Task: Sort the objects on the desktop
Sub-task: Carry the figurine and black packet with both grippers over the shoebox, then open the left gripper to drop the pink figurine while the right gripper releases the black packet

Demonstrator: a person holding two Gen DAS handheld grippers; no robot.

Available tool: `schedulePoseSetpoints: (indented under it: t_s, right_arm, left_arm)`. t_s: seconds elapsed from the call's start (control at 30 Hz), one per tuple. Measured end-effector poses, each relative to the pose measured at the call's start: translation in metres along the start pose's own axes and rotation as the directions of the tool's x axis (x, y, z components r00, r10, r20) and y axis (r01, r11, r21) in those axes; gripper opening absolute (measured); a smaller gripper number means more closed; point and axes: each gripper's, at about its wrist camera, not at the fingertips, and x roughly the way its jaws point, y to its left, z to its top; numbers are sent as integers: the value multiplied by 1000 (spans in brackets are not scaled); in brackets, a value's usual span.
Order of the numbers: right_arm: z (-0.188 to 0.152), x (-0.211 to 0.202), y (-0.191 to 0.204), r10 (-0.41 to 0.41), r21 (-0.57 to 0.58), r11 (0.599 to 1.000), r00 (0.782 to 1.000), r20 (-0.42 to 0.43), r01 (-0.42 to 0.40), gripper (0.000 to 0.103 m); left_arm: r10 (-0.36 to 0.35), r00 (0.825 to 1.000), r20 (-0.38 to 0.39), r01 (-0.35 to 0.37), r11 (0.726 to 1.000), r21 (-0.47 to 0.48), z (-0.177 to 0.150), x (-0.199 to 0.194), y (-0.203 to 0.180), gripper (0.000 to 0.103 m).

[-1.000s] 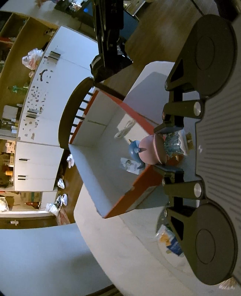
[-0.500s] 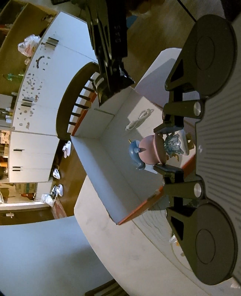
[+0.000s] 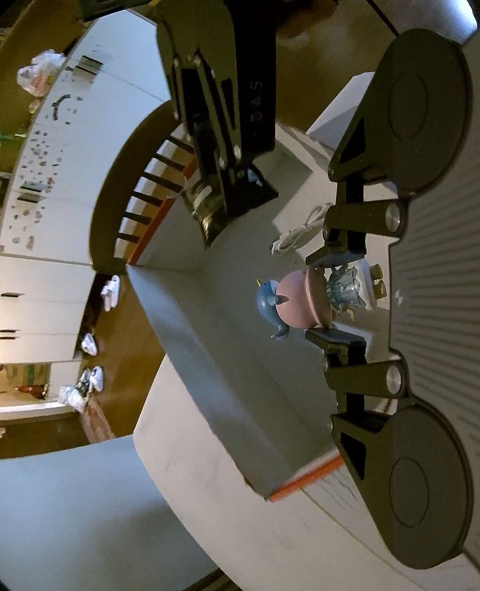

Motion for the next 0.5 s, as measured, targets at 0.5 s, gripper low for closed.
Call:
schedulePoseSetpoints:
  t_s: [0.5]
  right_arm:
    - [24,63,-13,15,-16,1000,995,-97,-17,32]
  left_arm:
    - [-13,993,-121,22,997,69,17,54,-11,33]
